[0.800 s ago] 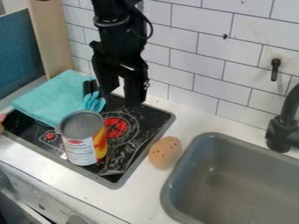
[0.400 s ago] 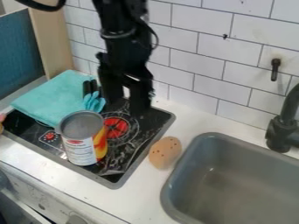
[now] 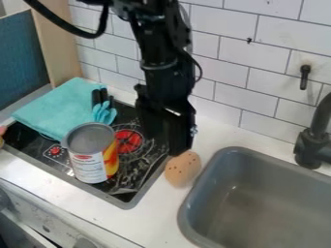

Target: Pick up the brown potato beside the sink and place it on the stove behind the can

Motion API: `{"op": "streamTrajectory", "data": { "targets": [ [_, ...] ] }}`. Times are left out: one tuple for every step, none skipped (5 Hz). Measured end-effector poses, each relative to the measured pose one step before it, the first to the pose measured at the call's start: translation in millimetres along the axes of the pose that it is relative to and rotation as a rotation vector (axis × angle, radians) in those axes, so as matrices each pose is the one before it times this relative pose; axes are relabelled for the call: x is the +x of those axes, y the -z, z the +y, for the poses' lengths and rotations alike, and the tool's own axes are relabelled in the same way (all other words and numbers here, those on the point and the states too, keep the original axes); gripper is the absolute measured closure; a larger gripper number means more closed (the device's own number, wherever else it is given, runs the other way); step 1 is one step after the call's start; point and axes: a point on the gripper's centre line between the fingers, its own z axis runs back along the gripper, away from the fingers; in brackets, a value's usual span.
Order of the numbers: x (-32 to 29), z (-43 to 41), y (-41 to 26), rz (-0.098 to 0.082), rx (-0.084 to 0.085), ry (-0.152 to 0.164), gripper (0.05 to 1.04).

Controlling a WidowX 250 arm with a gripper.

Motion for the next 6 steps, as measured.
{"op": "streamTrajectory", "data": {
  "targets": [
    [-0.82, -2.86, 15.06, 0.0706, 0.0481, 0.0027, 0.081],
    [3.35, 3.45, -0.93, 0.0213, 0.0359, -0.0046, 0.081],
    [3.48, 3.85, 8.52, 0.0130, 0.0168, 0.0006, 0.081],
    [5.88, 1.07, 8.46, 0.0059, -0.0016, 0.0296, 0.081],
    [2.66, -0.46, 4.34, -0.0075, -0.0393, 0.0298, 0.081],
    [-0.43, 1.64, 6.30, 0.0133, -0.0130, 0.0059, 0.081]
  ]
}}
